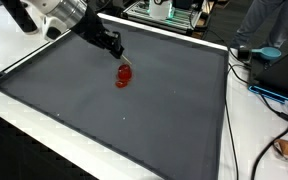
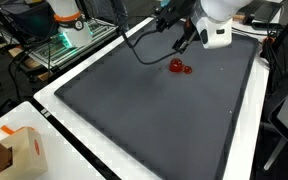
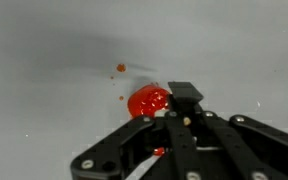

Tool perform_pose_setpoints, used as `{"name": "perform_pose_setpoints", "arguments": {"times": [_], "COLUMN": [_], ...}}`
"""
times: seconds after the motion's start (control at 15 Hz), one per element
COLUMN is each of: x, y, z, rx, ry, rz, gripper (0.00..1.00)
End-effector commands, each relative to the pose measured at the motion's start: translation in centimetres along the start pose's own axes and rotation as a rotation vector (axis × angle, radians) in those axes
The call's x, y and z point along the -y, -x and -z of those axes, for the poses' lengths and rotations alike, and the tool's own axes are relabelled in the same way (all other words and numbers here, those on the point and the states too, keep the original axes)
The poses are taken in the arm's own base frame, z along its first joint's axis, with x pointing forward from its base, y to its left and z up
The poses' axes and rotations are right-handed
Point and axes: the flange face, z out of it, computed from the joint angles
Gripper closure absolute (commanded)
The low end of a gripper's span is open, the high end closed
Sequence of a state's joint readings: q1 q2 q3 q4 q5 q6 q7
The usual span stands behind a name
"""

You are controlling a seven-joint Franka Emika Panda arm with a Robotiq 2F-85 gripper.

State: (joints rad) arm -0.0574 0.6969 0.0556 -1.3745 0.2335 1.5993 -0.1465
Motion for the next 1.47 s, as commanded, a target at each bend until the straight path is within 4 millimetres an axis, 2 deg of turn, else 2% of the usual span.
{"name": "perform_pose_setpoints", "arguments": {"times": [0.0,0.67,1.4], "x": [-0.4,1.4,6.5], "y": [-0.3,0.2,3.1], "z": [0.3,3.9,9.9], "rx": [0.027,-0.058,-0.243], "ry": [-0.062,-0.017,0.115], "rz": [0.003,-0.002,0.018], "gripper": [0.97,0.97,0.97]}}
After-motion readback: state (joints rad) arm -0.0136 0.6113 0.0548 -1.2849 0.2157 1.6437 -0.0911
